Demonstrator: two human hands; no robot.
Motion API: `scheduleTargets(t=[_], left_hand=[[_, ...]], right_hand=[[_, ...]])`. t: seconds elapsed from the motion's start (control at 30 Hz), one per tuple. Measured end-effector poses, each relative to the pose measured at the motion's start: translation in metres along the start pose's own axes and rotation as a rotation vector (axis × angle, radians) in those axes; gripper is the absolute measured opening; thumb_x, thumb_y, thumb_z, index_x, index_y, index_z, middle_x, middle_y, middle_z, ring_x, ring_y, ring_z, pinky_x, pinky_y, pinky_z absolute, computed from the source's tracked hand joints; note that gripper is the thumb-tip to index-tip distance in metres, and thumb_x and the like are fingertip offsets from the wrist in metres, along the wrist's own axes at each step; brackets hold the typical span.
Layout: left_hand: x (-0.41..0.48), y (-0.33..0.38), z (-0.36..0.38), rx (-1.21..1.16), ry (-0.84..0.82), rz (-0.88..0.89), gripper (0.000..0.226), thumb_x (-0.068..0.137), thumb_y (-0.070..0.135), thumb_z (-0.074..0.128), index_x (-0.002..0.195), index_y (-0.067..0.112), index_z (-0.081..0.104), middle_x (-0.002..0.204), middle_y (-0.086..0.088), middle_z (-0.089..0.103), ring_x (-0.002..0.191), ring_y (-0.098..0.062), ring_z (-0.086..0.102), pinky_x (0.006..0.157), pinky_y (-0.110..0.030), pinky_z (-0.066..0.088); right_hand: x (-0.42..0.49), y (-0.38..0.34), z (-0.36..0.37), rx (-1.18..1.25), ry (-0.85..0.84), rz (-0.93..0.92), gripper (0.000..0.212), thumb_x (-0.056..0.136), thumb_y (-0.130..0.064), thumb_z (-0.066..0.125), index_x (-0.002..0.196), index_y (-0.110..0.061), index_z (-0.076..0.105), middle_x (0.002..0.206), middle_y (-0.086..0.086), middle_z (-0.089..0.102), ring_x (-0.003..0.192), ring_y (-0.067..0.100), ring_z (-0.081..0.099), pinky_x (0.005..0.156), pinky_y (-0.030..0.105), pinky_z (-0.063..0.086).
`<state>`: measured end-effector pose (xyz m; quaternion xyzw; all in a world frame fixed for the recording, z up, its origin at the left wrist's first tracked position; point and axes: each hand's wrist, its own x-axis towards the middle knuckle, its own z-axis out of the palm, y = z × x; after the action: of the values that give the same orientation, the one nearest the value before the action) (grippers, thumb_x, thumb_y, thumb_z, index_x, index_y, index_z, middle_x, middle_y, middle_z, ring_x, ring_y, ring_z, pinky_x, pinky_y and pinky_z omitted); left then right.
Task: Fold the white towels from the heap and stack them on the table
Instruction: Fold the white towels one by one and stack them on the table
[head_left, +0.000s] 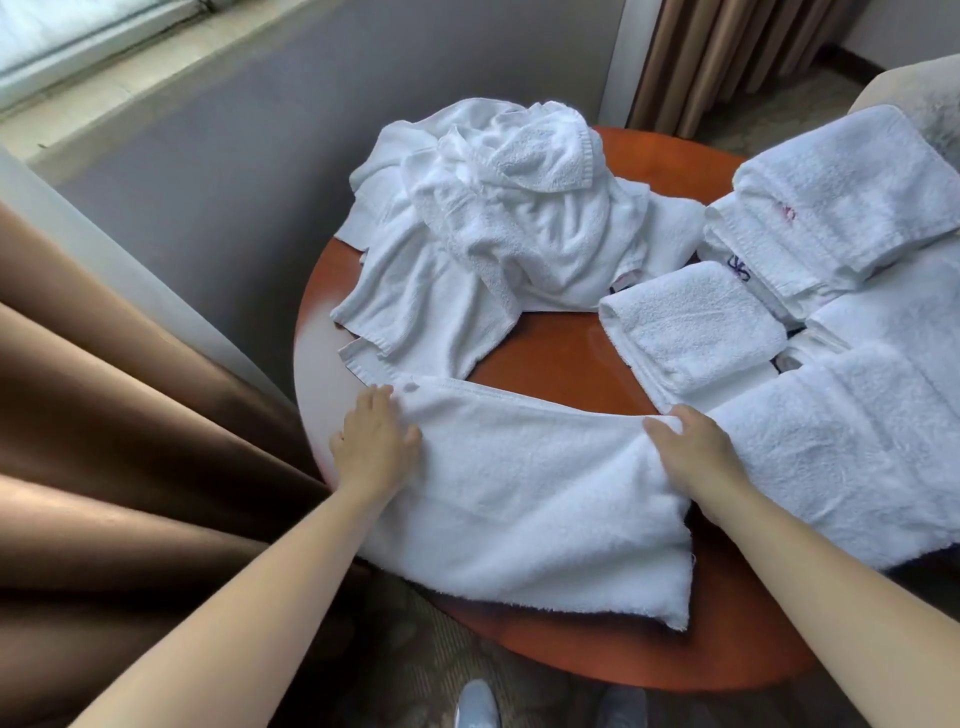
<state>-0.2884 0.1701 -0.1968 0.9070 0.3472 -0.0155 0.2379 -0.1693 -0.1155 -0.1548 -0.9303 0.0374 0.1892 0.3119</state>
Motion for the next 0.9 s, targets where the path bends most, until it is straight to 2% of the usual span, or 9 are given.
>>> scheduleTargets(t=[0.1, 0.17, 0.23, 0.3, 0.43, 0.53, 0.67, 0.77, 0.9], left_hand=[[0.006, -0.01, -0.004, -0.038, -0.019, -0.03, 0.047, 0.091, 0.036, 0.058, 0.132, 0.013, 0.049, 0.132, -0.008, 0.053, 0.12, -0.028, 0.047, 0.099, -0.041, 0.036], [0.009, -0.012, -0.004, -0.042, -0.01, -0.018, 0.045, 0.09, 0.036, 0.061, 0.128, 0.013, 0.055, 0.128, -0.007, 0.054, 0.119, -0.027, 0.047, 0.1, -0.04, 0.036], [0.012, -0.012, -0.005, -0.117, 0.003, -0.014, 0.033, 0.088, 0.033, 0.064, 0.116, 0.014, 0.061, 0.12, -0.006, 0.054, 0.117, -0.027, 0.048, 0.098, -0.041, 0.037], [0.014, -0.011, -0.006, -0.179, 0.013, 0.041, 0.014, 0.089, 0.026, 0.063, 0.085, 0.013, 0.058, 0.095, -0.003, 0.055, 0.101, -0.029, 0.052, 0.084, -0.04, 0.039], [0.013, -0.007, -0.009, -0.414, 0.058, 0.034, 0.027, 0.094, 0.022, 0.055, 0.072, 0.014, 0.042, 0.07, 0.001, 0.048, 0.07, -0.022, 0.046, 0.062, -0.037, 0.032], [0.017, -0.004, -0.011, -0.401, 0.097, 0.02, 0.021, 0.096, 0.026, 0.052, 0.078, 0.015, 0.046, 0.082, 0.0, 0.05, 0.075, -0.018, 0.045, 0.065, -0.032, 0.029], [0.02, 0.0, -0.008, -0.323, 0.092, -0.042, 0.015, 0.097, 0.025, 0.05, 0.095, 0.01, 0.051, 0.103, -0.006, 0.05, 0.092, -0.024, 0.049, 0.074, -0.029, 0.029], [0.009, 0.008, -0.007, -0.215, 0.173, -0.029, 0.028, 0.092, 0.018, 0.054, 0.119, 0.01, 0.052, 0.123, -0.009, 0.051, 0.112, -0.028, 0.048, 0.09, -0.037, 0.035], [-0.022, 0.023, 0.006, -0.18, 0.313, 0.367, 0.042, 0.082, 0.02, 0.055, 0.123, 0.01, 0.051, 0.126, -0.009, 0.055, 0.118, -0.026, 0.044, 0.099, -0.039, 0.031]], right_hand=[[0.001, 0.003, 0.005, 0.07, 0.011, 0.074, 0.046, 0.098, -0.034, 0.05, 0.134, -0.006, 0.049, 0.136, 0.017, 0.052, 0.124, 0.035, 0.047, 0.098, 0.037, 0.037], [0.0, 0.005, 0.006, 0.068, -0.009, 0.081, 0.046, 0.096, -0.036, 0.053, 0.132, -0.008, 0.051, 0.13, 0.014, 0.055, 0.121, 0.034, 0.049, 0.098, 0.039, 0.039], [-0.002, 0.007, 0.007, 0.083, -0.056, 0.088, 0.036, 0.089, -0.036, 0.062, 0.119, -0.017, 0.056, 0.112, 0.006, 0.058, 0.108, 0.032, 0.056, 0.094, 0.043, 0.047], [-0.001, 0.009, 0.008, 0.085, -0.091, 0.096, 0.021, 0.084, -0.03, 0.067, 0.101, -0.024, 0.055, 0.097, 0.002, 0.059, 0.094, 0.028, 0.059, 0.085, 0.043, 0.052], [0.003, 0.006, 0.007, 0.099, 0.02, 0.045, 0.015, 0.087, -0.028, 0.065, 0.088, -0.017, 0.054, 0.079, 0.002, 0.057, 0.079, 0.029, 0.057, 0.069, 0.037, 0.043], [-0.001, 0.003, 0.011, 0.129, 0.178, 0.013, 0.031, 0.085, -0.028, 0.071, 0.108, -0.012, 0.058, 0.095, 0.002, 0.058, 0.095, 0.028, 0.056, 0.075, 0.03, 0.039], [-0.01, 0.01, 0.024, 0.26, 0.169, 0.052, 0.056, 0.089, -0.033, 0.066, 0.138, -0.017, 0.043, 0.139, 0.005, 0.049, 0.127, 0.026, 0.045, 0.098, 0.034, 0.037], [-0.023, 0.017, 0.027, 0.278, 0.172, 0.091, 0.071, 0.087, -0.038, 0.065, 0.145, -0.018, 0.03, 0.143, 0.005, 0.043, 0.129, 0.026, 0.043, 0.103, 0.04, 0.036], [-0.056, 0.032, 0.031, 0.272, 0.157, 0.205, 0.074, 0.084, -0.039, 0.067, 0.141, -0.009, 0.031, 0.138, 0.012, 0.045, 0.123, 0.031, 0.046, 0.097, 0.041, 0.039]])
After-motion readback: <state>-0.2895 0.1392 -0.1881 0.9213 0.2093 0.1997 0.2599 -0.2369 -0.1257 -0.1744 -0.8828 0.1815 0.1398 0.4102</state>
